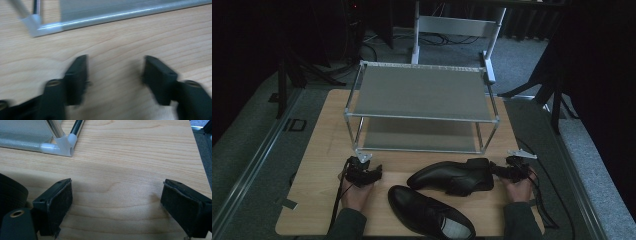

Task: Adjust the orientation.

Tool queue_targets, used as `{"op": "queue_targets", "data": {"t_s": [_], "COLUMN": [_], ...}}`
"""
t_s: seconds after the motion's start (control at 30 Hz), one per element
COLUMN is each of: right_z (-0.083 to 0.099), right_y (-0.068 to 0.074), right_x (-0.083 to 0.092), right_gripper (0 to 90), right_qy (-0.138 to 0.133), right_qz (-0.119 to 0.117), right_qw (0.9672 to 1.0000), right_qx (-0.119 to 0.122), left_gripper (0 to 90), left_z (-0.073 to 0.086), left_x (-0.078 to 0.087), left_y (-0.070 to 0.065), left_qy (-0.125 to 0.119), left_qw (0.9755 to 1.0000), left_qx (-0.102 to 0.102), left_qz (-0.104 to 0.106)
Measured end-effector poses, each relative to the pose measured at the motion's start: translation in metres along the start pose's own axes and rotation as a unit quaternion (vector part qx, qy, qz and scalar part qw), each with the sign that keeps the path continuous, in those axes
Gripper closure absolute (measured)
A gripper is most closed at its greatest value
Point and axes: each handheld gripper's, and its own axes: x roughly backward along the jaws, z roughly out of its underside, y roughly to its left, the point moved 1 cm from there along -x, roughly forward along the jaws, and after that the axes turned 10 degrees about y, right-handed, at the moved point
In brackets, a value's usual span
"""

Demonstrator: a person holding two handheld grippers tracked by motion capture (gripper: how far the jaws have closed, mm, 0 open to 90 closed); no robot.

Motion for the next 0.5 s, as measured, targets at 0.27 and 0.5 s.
{"op": "queue_targets", "data": {"t_s": [0.27, 0.5], "right_z": [0.004, 0.004], "right_y": [0.002, 0.012], "right_x": [0.014, 0.046], "right_gripper": [27.3, 31.2], "right_qy": [0.004, -0.035], "right_qz": [-0.014, -0.024], "right_qw": [0.9999, 0.9989], "right_qx": [-0.002, 0.017], "left_gripper": [42.4, 42.0], "left_z": [0.004, 0.006], "left_x": [0.025, 0.026], "left_y": [-0.017, -0.018], "left_qy": [-0.026, -0.031], "left_qw": [0.9979, 0.9967], "left_qx": [-0.051, -0.059], "left_qz": [0.028, 0.048]}}
